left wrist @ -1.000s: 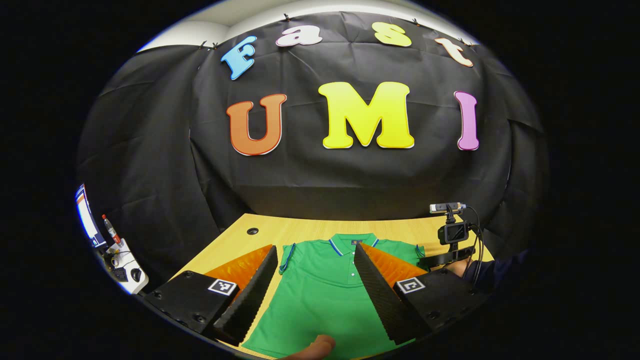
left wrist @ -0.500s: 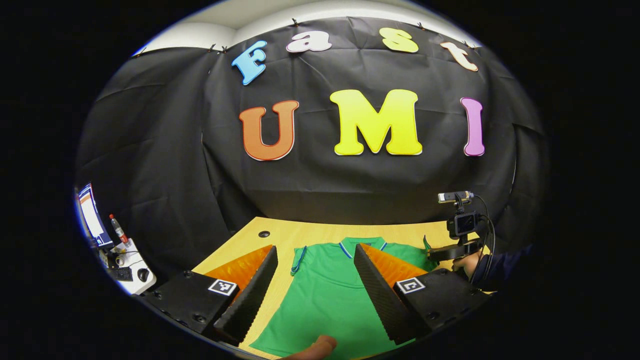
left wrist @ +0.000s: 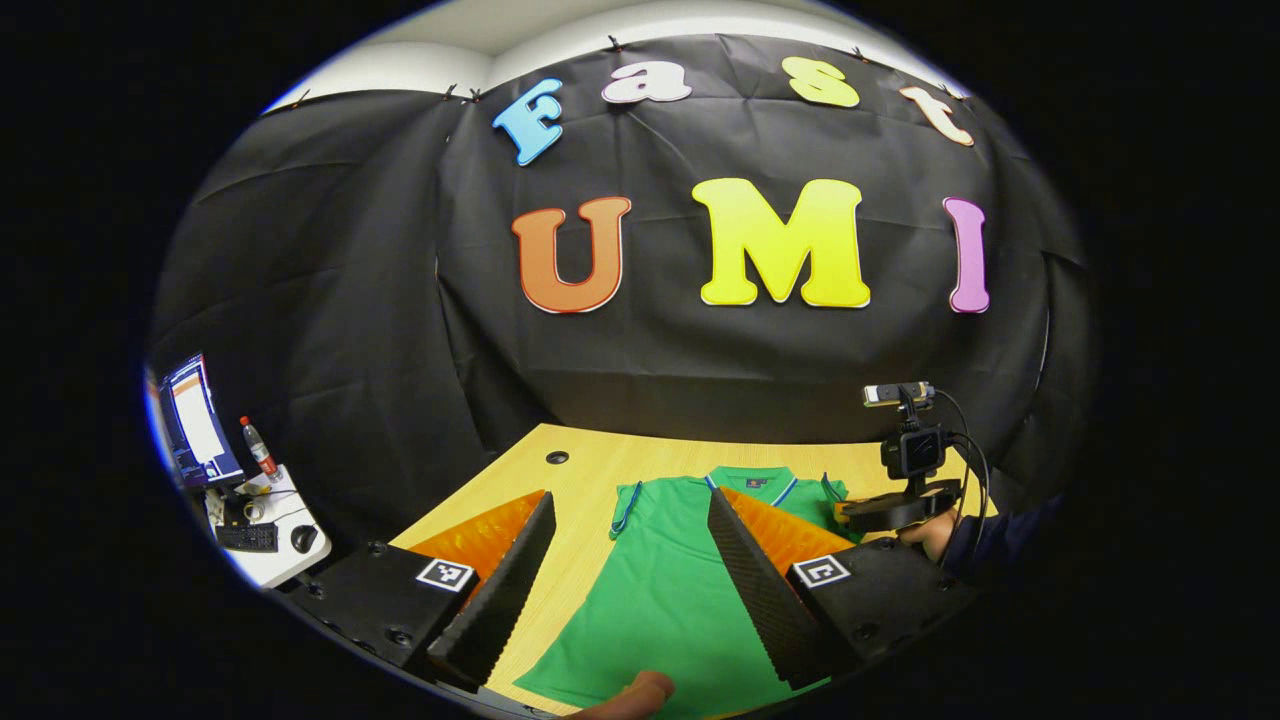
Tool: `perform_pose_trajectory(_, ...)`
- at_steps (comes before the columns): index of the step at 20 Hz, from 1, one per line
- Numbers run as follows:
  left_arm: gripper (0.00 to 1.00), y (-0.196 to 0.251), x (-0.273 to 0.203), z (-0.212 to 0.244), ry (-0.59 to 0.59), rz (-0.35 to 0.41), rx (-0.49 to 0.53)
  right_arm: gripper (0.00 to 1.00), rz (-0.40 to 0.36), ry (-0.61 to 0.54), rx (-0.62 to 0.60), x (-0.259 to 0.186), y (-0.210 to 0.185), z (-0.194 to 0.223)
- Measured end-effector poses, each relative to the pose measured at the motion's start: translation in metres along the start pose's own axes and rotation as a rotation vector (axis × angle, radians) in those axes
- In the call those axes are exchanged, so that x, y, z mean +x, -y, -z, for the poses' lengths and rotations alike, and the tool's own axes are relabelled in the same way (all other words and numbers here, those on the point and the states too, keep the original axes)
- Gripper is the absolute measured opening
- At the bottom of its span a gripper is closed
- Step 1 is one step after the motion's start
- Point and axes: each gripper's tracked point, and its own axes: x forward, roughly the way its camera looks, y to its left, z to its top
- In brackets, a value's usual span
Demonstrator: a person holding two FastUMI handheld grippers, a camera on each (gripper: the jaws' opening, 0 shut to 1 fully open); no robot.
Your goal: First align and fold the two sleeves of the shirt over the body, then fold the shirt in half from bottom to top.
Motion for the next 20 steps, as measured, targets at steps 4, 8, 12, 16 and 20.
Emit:
perform_pose_trajectory(4, 1.0, -0.014, -0.006, 0.008, -0.021, -0.025, -0.023, 0.04, -0.045, -0.029, -0.007, 0.005, -0.026, 0.014)
perform_pose_trajectory(8, 1.0, -0.03, -0.007, 0.014, -0.046, -0.05, -0.037, 0.05, -0.046, -0.066, -0.022, 0.011, -0.041, 0.031)
perform_pose_trajectory(12, 0.99, -0.044, -0.01, 0.014, -0.034, -0.054, 0.026, 0.05, -0.037, -0.077, -0.029, 0.007, -0.047, 0.034)
perform_pose_trajectory(16, 1.0, -0.058, -0.006, 0.019, -0.044, -0.037, 0.036, 0.19, -0.052, -0.044, -0.006, -0.011, -0.056, 0.022)
perform_pose_trajectory(20, 1.0, -0.068, 0.015, 0.015, -0.005, -0.001, 0.102, 0.58, -0.045, 0.001, 0.051, -0.047, -0.06, 0.008)
